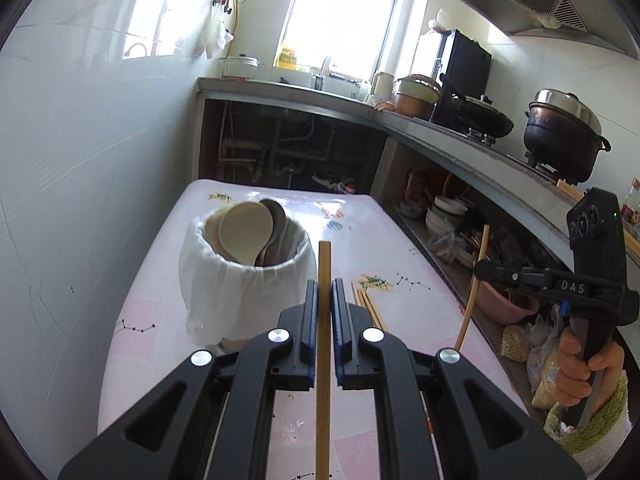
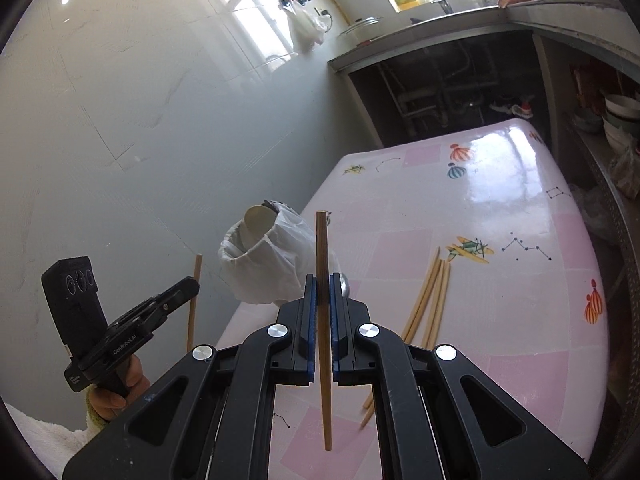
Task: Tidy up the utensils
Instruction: 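Lift the chopstick into the holder and open the left gripper while the right gripper carries its chopstick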
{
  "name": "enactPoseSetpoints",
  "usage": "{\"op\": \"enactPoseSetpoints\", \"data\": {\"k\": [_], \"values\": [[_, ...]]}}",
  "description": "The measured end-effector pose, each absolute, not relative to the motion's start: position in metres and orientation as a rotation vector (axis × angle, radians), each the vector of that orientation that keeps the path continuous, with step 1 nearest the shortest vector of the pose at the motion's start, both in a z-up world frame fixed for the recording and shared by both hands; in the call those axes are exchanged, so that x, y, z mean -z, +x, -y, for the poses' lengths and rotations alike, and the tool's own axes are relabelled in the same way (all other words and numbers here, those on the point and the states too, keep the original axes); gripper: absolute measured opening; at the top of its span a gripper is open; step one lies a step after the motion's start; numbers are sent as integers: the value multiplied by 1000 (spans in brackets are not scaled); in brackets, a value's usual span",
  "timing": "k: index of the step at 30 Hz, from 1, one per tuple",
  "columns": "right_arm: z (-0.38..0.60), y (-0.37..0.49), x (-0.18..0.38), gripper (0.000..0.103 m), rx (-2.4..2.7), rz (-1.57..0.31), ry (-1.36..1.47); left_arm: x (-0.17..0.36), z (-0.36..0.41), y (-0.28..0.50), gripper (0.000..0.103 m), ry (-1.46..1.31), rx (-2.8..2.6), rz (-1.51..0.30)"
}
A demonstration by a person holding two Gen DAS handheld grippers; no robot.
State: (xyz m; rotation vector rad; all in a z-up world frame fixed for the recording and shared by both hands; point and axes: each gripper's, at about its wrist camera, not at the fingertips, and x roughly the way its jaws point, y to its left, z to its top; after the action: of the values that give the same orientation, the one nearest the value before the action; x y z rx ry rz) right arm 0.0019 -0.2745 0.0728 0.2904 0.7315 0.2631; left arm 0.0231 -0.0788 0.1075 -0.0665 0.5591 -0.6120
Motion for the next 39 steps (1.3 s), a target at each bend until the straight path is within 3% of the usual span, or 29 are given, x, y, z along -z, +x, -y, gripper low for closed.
{"op": "enactPoseSetpoints", "data": {"k": [22,29,39], "values": [[276,-7,-77,4,-305,-706,311,-238,46,79,6,-295,566,-230],[280,7,-66,4,-314,-732,343,-246,47,119,6,-360,517,-148],[282,21,-53,4,-319,-762,360,-217,63,167,6,-346,508,-138]]}}
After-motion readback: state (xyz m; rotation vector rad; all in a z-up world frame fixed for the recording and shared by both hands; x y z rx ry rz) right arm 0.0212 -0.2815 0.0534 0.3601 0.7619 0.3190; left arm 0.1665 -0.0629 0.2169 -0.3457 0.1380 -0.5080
